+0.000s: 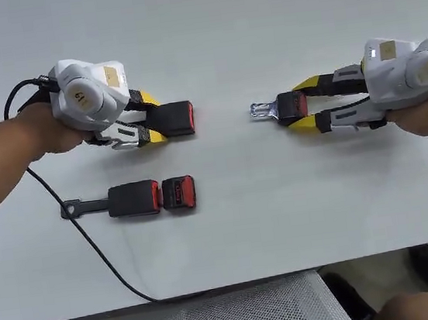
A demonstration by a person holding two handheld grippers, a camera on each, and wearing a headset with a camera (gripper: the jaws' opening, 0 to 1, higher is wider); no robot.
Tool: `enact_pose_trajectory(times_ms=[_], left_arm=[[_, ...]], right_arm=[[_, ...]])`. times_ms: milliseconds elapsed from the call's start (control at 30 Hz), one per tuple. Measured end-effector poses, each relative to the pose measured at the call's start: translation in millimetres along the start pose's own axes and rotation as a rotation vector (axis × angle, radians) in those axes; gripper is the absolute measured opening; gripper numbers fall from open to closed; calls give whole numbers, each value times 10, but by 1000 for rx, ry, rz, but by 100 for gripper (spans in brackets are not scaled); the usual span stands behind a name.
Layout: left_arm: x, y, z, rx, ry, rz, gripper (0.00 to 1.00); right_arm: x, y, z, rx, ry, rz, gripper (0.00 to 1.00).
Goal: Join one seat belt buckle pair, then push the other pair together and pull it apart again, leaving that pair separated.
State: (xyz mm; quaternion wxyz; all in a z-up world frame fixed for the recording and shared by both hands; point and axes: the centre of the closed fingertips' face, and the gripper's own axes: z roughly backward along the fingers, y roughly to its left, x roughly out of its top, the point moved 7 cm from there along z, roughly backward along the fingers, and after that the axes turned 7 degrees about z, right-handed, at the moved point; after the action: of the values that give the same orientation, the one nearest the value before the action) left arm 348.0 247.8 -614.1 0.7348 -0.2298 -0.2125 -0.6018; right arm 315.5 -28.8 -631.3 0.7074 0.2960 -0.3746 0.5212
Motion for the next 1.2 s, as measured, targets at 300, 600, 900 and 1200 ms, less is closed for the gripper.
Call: enact_pose_trajectory(times_ms=[300, 600, 900, 1200], left_arm=[[5, 11, -5, 0, 8, -3, 34], [7, 12, -3, 1, 12, -2, 34], [2, 6, -3, 2, 15, -1, 34], [0, 4, -2, 2, 17, 2, 34]], right_arm=[[143, 6, -176, 16, -23, 2, 34], [298, 44, -437, 23, -39, 19, 34], [444, 124, -689, 45, -46, 26, 34], [584, 152, -838, 49, -37, 45, 34]])
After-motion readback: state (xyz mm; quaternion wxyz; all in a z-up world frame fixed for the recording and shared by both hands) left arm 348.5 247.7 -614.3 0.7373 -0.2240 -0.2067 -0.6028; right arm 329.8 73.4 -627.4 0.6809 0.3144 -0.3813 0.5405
